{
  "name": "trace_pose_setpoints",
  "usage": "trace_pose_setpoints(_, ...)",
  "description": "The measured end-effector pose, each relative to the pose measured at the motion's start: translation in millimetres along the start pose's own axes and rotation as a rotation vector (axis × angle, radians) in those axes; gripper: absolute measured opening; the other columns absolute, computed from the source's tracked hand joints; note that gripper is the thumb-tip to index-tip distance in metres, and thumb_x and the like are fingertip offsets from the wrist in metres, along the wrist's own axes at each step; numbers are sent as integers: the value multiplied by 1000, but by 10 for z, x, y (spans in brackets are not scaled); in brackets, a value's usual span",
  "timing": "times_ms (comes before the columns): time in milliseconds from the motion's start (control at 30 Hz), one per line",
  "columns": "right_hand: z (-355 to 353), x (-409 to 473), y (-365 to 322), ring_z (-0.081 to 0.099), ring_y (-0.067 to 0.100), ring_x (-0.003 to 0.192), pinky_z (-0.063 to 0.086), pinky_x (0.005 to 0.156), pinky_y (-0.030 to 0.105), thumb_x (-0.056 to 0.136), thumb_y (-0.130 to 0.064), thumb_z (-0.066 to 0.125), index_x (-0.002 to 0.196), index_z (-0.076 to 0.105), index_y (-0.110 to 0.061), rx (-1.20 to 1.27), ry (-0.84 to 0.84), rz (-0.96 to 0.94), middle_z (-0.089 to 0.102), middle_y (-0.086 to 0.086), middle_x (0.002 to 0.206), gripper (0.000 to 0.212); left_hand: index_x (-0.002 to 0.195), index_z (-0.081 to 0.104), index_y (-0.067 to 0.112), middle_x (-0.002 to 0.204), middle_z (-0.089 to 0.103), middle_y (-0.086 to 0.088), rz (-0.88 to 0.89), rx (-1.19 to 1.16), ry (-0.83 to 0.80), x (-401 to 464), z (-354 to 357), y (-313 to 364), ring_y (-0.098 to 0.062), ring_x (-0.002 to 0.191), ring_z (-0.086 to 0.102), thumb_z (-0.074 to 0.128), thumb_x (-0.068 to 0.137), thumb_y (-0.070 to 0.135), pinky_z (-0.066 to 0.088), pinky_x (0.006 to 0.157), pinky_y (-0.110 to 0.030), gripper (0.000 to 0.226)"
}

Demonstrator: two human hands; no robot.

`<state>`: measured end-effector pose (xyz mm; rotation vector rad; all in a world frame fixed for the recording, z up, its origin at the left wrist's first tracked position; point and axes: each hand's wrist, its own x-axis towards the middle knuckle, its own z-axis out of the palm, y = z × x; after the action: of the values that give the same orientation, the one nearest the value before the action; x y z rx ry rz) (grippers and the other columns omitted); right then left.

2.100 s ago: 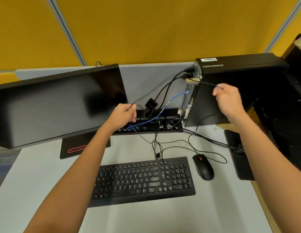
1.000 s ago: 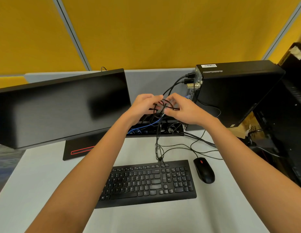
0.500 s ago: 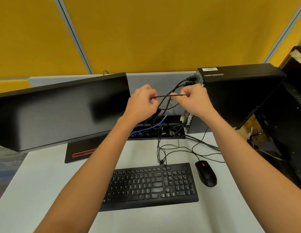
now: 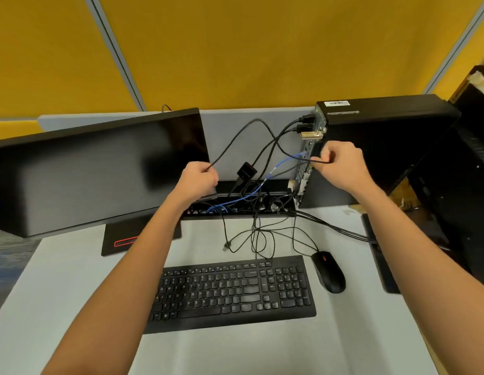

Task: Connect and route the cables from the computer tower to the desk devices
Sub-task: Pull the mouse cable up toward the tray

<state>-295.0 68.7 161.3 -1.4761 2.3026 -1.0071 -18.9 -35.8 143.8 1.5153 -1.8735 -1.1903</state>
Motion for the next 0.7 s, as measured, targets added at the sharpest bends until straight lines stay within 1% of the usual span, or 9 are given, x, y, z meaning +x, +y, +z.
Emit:
trace_pose_setpoints(67,170,-40,-197,40,7,54,35,53,14,84,-15,70,67,48,-7,67,-82,-97,48,3,63,28,86,62,14,75,59,-1,54,-15,-153,-73,41,119,-15,72,57,58,82,1,47,63,-21,14)
trace_pose_setpoints(133,332,-68,-426,39,7,53,36,58,22,82,-17,72,66,48,-8,167,-157,-186,46,1,59,30,114,59,20,92,63,2,110,-37,-386,-136,154,265,-5,72,60,73,81,13,46,61,-14,38)
trace_pose_setpoints(200,429,-86,-631,52,14,57,47,61,31,81,-17,74,69,51,-11,302,-259,-257,57,5,64,26,116,61,20,90,64,5,215,-2,-477,-199,322,351,1,66,58,73,83,23,44,57,-13,35)
trace_pose_setpoints(267,468,-77,-720,65,18,68,54,70,33,80,-10,72,85,56,-9,504,-336,-254,67,12,87,17,91,67,13,68,59,4,266,-53,-325,-218,397,388,2,52,48,62,92,20,39,51,-15,9)
trace_pose_setpoints(400,603,-67,-345,56,12,72,45,68,24,84,-5,67,94,51,-8,474,-177,-51,54,10,93,19,72,59,18,55,42,8,248,-141,58,-5,152,342,1,43,36,49,99,17,28,48,-18,29)
trace_pose_setpoints(500,943,-228,183,59,23,83,46,72,28,86,-15,68,89,57,-2,58,-529,235,56,5,82,17,75,59,15,62,41,-4,260,-130,32,111,34,304,-12,48,36,47,100,21,34,48,-25,28)
trace_pose_setpoints(567,1290,-458,414,57,23,91,47,80,32,87,-30,70,105,58,5,-109,-829,316,64,12,101,41,78,58,12,65,47,0,241,-127,11,116,121,278,-12,52,45,45,100,22,46,54,-28,27)
trace_pose_setpoints(633,1569,-699,496,56,22,104,45,89,33,86,-35,70,112,57,-3,-72,-884,323,60,8,115,43,79,55,11,68,50,2,241,-181,-25,74,207,295,-12,57,50,41,102,19,52,61,-27,28)
trace_pose_setpoints(700,1705,-873,533,59,17,98,47,83,27,86,-23,70,94,57,-8,211,-830,429,62,1,102,21,76,51,12,67,50,0,297,-223,1,46,217,349,-13,59,53,38,102,14,54,65,-26,30)
